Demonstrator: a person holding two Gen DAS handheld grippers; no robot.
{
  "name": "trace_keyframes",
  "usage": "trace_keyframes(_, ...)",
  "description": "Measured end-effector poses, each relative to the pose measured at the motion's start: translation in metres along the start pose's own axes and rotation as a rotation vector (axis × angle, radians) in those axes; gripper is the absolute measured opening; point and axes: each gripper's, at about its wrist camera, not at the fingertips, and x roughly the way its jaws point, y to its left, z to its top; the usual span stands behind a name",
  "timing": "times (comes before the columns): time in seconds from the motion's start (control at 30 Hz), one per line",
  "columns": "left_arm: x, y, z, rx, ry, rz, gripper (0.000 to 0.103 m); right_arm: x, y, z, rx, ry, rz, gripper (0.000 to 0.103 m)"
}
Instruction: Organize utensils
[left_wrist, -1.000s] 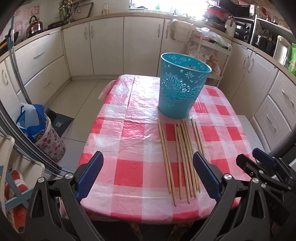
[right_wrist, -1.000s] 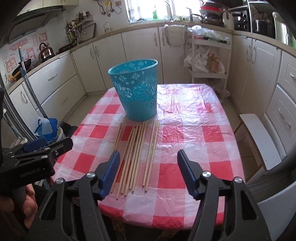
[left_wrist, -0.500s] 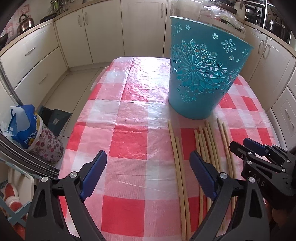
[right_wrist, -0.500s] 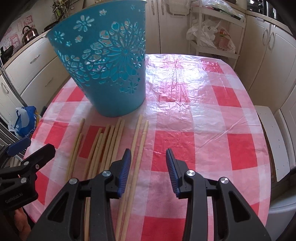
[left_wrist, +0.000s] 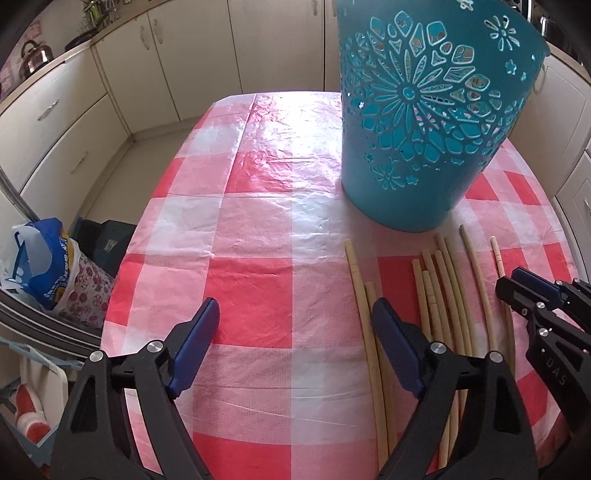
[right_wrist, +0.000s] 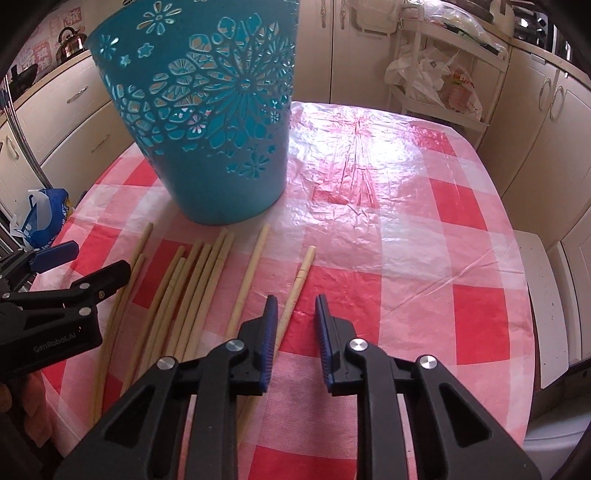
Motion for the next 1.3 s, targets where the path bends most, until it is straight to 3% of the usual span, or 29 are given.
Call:
trace_keyframes(0.3, 0.001, -0.002, -0.003, 0.041, 0.006, 0.012, 0.075, -0.002, 0.004, -0.001, -0.013, 0.013, 0.068, 0.007)
trace_keyframes(0.4, -0.002, -0.009, -0.002, 0.078, -0.001, -0.017, 0.058, -0.002, 0.009, 0.001, -0.034, 0.028, 0.082, 0.006)
trace_keyframes(0.57, -0.004, -0.019, 0.002, 0.126, 0.009, -0.09, 0.017, -0.001, 0.006, 0.004, -0.03, 0.061, 0.12, 0.006)
trace_keyframes(0.67, -0.004, -0.018, 0.006, 0.119, 0.038, -0.136, 0.005, -0.002, -0.001, 0.004, 0.007, 0.065, 0.147, 0.006)
trace_keyframes(0.8, -0.013, -0.008, 0.008, 0.083, 0.04, -0.169, 0.005, -0.004, -0.012, 0.002, 0.083, 0.063, 0.194, 0.006)
trace_keyframes(1.0, -0.051, 0.009, 0.009, 0.037, -0.052, -0.211, 0.005, -0.027, -0.02, -0.003, 0.152, -0.017, 0.232, 0.006)
trace_keyframes(1.13, -0.086, 0.017, 0.011, 0.011, -0.165, -0.258, 0.005, -0.053, -0.024, -0.006, 0.207, -0.118, 0.272, 0.006)
trace_keyframes(1.3, -0.143, 0.022, 0.02, -0.002, -0.391, -0.334, 0.005, -0.083, -0.021, -0.006, 0.23, -0.289, 0.314, 0.006)
